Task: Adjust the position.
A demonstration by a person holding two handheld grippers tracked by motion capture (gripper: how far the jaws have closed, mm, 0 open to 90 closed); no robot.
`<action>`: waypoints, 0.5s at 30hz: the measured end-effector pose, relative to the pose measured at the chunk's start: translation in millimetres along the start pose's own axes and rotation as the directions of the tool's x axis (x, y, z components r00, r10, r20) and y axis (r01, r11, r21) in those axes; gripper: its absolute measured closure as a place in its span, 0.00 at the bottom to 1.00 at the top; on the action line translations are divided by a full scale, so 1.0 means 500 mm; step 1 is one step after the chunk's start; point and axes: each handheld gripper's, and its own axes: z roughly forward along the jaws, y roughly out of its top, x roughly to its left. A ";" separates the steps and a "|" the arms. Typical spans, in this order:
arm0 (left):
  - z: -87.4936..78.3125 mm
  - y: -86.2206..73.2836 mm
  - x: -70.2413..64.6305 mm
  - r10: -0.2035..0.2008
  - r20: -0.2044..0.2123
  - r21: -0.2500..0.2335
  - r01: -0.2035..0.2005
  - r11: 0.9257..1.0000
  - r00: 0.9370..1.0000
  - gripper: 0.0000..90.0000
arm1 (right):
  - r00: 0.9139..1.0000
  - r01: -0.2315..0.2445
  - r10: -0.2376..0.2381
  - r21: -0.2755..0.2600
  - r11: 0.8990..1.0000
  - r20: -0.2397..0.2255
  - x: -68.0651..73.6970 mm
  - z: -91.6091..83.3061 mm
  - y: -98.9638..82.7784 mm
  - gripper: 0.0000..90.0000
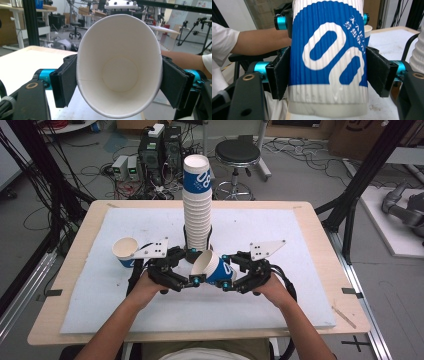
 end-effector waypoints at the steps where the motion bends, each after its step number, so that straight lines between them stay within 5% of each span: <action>1: 0.001 0.002 0.000 -0.002 -0.001 0.013 0.002 1.000 1.000 0.26 | 1.000 -0.008 0.008 0.008 1.000 0.001 0.000 0.002 0.000 0.21; 6: -0.005 0.011 0.000 0.008 -0.021 0.088 -0.006 0.996 1.000 0.26 | 0.999 -0.041 0.039 0.068 0.997 0.028 0.002 -0.005 0.001 0.17; 15: -0.006 0.023 -0.002 0.020 -0.047 0.188 -0.011 0.982 0.999 0.25 | 0.999 -0.030 0.023 0.159 0.987 0.045 0.000 -0.023 0.010 0.17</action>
